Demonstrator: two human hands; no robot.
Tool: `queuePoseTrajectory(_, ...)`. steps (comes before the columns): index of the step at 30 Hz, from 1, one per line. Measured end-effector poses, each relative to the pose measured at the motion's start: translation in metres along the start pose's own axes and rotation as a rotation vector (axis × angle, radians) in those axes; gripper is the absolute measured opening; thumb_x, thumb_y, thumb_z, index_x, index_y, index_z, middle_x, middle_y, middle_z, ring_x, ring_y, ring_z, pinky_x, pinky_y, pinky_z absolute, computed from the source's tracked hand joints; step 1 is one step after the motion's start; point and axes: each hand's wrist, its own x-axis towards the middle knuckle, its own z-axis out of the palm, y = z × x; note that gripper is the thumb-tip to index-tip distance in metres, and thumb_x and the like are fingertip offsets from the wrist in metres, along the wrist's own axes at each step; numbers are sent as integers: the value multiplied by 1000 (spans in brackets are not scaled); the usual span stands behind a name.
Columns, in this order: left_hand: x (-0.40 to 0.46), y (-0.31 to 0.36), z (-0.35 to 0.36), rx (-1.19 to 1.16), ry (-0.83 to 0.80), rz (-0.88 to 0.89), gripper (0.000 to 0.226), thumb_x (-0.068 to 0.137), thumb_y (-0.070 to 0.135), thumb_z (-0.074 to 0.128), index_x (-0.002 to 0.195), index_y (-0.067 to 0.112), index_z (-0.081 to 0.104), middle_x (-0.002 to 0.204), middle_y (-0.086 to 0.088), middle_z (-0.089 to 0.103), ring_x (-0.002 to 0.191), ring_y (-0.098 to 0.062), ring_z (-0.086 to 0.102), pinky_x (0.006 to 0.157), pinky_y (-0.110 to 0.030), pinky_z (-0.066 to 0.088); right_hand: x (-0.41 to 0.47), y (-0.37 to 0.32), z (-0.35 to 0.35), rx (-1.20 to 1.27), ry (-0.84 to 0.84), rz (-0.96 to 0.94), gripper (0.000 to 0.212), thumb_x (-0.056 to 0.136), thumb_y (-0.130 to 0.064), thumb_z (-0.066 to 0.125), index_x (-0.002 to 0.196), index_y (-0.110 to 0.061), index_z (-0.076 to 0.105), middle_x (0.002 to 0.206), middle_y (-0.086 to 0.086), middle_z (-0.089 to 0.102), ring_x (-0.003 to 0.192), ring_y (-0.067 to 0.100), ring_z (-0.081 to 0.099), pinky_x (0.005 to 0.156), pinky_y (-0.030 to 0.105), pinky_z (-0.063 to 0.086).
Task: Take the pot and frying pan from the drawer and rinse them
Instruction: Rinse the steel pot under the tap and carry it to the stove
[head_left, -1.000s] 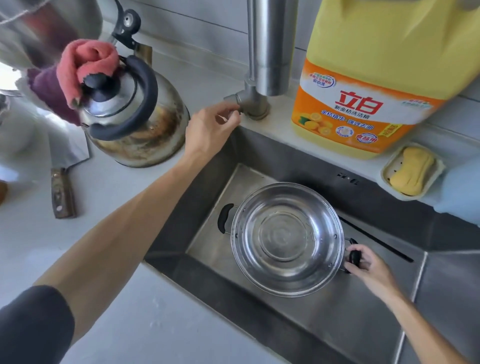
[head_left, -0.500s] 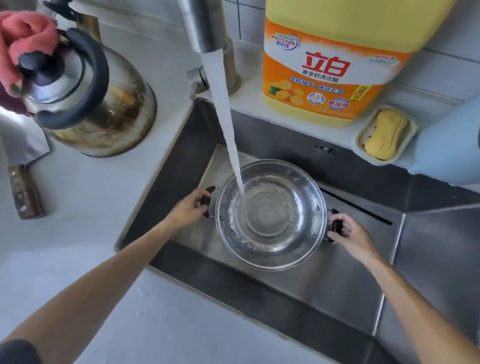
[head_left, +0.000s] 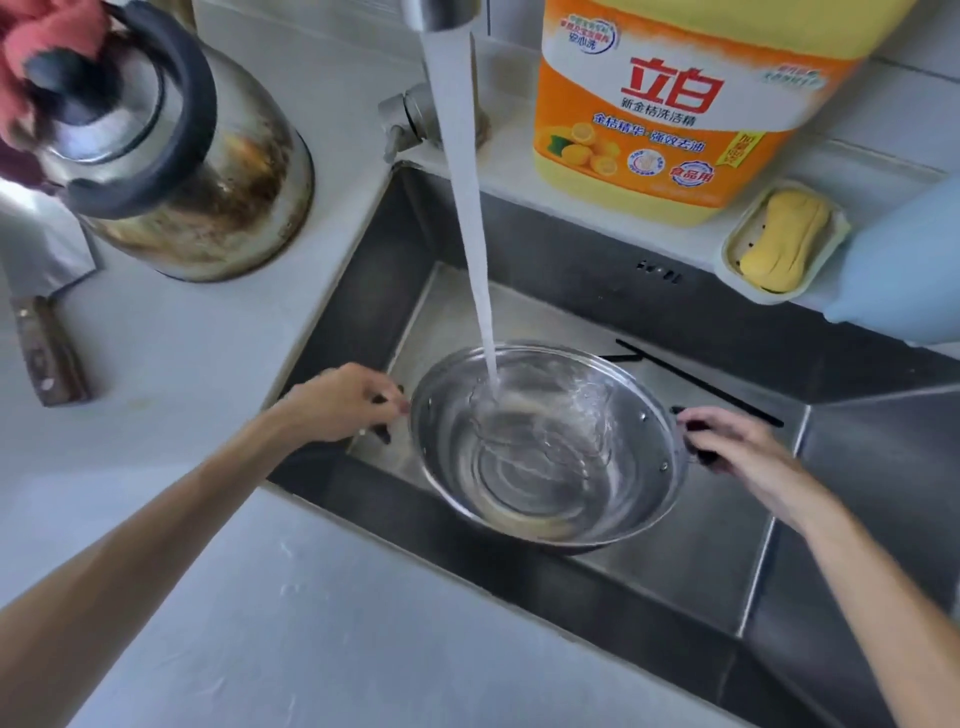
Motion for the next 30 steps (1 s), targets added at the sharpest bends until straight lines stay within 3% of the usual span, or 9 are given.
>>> queuePoseTrajectory(3,10,-17,28,-10,-262,-14,21,89,12,57,76,27,65,81,-2,71,77,-20,69,82,-31,54,-16,-50,-18,-179,37,-172,29,82,-6,66,88,-34,72,93,5,72,79,15,58,74,34,49)
queuePoseTrajectory(5,15,-22,46,-73,-275,19,20,90,10,58,79,26,63,89,-5,69,83,-22,66,79,-25,54,-30,-77,-26,-259,38,-283,32,79,-4,69,91,-34,72,93,-3,72,80,10,61,79,24,49)
queuePoseTrajectory(7,19,-26,54,-106,-158,91,27,89,12,60,76,35,63,90,-4,69,84,-23,64,80,-29,52,-42,-91,-32,-338,74,-368,32,77,-8,71,92,-36,71,86,-13,71,74,7,61,77,17,47)
queuePoseTrajectory(11,5,-23,45,-201,213,213,29,90,10,58,79,36,62,84,8,69,79,-12,64,79,-26,48,-46,-75,-31,-366,217,-435,29,78,-11,72,92,-36,67,88,-7,69,76,18,63,80,26,48)
queuePoseTrajectory(15,-39,-5,9,-263,518,422,32,91,4,56,86,35,61,89,7,64,77,-4,63,78,-14,47,-29,-35,1,-125,233,-404,43,81,5,65,84,-38,61,82,-20,67,74,-2,60,75,9,46)
queuePoseTrajectory(19,-82,35,-30,-97,634,519,15,86,26,53,87,35,65,83,14,62,78,-13,59,80,-37,50,1,3,47,117,128,-247,48,85,6,58,82,-41,63,79,-16,70,74,1,61,72,14,48)
queuePoseTrajectory(24,-91,54,-40,-114,585,304,21,69,45,49,78,40,67,71,3,67,72,-16,63,78,-48,53,18,15,70,218,-120,-41,33,89,2,53,89,-27,69,77,-8,71,67,10,60,62,21,44)
queuePoseTrajectory(28,-71,4,-28,-150,357,84,17,71,44,53,77,40,68,65,8,70,64,-14,67,79,-39,56,15,-10,35,-25,-2,-82,36,90,-2,54,84,-33,71,68,-6,65,63,19,46,48,15,37)
queuePoseTrajectory(30,-61,-11,-9,-136,166,46,14,86,26,59,77,33,66,60,11,69,58,-14,65,71,-30,52,7,-34,11,-157,25,-160,32,89,-6,58,88,-36,70,68,-15,68,63,11,52,50,10,40)
